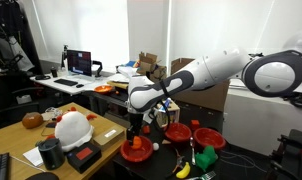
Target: Pick up the orange ball from the table and put it in the bowl
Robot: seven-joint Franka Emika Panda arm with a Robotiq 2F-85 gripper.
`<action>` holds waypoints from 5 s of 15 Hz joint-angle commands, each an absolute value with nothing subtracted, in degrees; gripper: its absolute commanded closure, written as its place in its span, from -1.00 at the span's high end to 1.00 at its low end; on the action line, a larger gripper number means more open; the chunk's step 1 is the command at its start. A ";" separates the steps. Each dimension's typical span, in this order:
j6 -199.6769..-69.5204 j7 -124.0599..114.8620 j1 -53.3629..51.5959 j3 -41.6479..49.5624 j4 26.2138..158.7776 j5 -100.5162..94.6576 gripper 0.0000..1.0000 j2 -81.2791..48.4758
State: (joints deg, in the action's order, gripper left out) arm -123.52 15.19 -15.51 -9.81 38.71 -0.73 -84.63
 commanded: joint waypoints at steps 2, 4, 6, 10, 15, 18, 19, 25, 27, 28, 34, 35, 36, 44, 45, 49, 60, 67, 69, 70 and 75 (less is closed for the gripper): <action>-119.24 12.26 -15.40 -8.60 35.25 -0.05 1.00 -84.62; -119.11 11.57 -14.48 -8.61 35.41 -0.49 1.00 -83.23; -118.95 11.27 -13.70 -8.28 35.28 -0.81 1.00 -81.56; -117.05 11.36 -12.38 -7.81 36.21 -1.17 1.00 -77.24; -113.12 11.35 -12.03 -7.20 38.54 -1.45 1.00 -71.43; -110.36 10.96 -12.01 -7.07 40.26 -1.45 1.00 -67.89; -109.69 10.93 -11.98 -7.05 40.93 -1.46 1.00 -66.75; -106.89 9.51 -10.68 -6.57 48.75 -1.29 1.00 -58.51; -106.64 8.54 -9.78 -6.54 53.54 -0.87 1.00 -55.15; -106.90 8.16 -9.35 -6.46 56.03 -0.76 1.00 -53.50; -108.97 8.75 -5.73 -7.02 69.56 0.15 1.00 -44.92; -109.84 8.73 -5.25 -6.87 71.87 -0.04 1.00 -43.49; -110.62 8.38 -5.24 -6.14 73.80 -0.18 1.00 -42.21; -125.15 6.78 -3.77 -2.95 93.21 -1.71 1.00 -30.72; -126.83 6.60 -3.50 -2.71 95.91 -1.68 1.00 -29.17; -132.94 7.00 -2.11 -2.56 106.85 -1.14 1.00 -22.87; -148.52 8.95 -0.77 -2.55 140.01 -1.16 1.00 -1.28; -149.63 8.46 -1.67 -2.04 150.00 -1.36 1.00 6.11; -149.64 8.41 -1.74 -1.95 152.29 -1.43 1.00 8.65; -149.64 8.40 -1.76 -1.94 152.59 -1.44 1.00 9.08; -149.64 8.40 -1.76 -1.94 152.62 -1.44 1.00 9.15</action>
State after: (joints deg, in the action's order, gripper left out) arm -149.77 8.54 -1.23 -2.47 152.67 -1.28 9.11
